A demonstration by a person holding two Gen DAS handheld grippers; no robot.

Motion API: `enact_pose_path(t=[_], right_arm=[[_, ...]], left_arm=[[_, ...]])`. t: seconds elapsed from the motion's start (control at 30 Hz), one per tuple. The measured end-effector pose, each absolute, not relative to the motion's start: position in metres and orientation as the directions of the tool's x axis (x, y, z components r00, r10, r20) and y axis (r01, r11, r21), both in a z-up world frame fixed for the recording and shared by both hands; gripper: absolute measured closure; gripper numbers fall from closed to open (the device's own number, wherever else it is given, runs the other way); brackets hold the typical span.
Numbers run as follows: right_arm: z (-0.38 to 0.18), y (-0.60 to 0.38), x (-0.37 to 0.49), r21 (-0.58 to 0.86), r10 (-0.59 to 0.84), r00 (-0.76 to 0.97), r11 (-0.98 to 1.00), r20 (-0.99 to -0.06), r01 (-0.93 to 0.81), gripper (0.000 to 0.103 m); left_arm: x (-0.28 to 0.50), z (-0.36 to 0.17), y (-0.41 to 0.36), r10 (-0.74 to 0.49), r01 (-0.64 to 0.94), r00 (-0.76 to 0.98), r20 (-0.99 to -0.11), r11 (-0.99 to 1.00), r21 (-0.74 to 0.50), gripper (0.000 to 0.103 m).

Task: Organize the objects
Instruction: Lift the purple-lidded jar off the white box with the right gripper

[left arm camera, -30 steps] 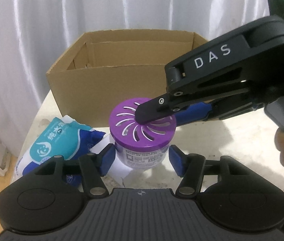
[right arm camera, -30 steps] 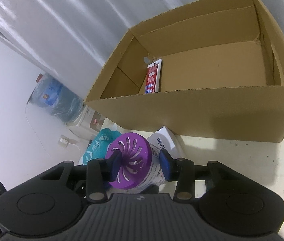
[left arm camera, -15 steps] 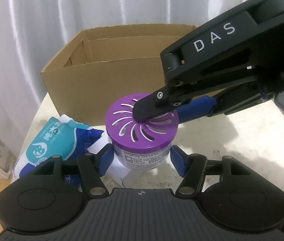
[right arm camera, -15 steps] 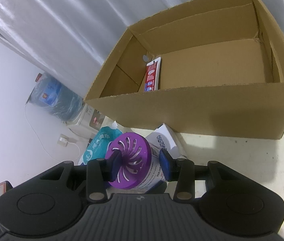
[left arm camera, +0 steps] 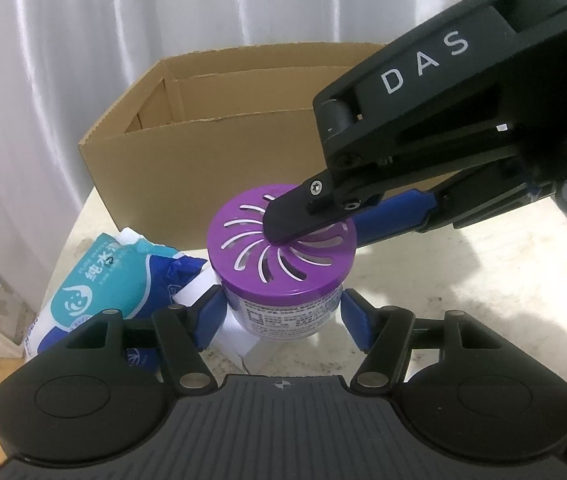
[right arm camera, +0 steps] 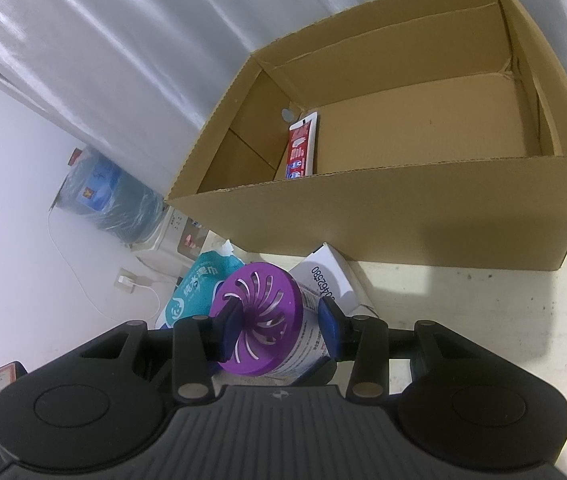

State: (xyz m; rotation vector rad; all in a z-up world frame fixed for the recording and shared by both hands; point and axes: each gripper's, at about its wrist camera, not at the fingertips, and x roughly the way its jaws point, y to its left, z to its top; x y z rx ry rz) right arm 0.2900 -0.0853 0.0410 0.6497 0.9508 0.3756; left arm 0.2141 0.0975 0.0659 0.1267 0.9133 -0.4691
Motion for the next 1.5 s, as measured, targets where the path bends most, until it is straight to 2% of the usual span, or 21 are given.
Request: enact_pose_path(t=[1.5], right_arm=[[0.0411, -0.0841, 0.2875, 0.676, 0.573, 0.532, 0.737, -0.623, -0.004, 0.058]], left_arm=[[0.2072, 0.0675, 0.0967, -0.323, 0.452, 0.536, -0.78, 0.89, -0.059, 0.039]])
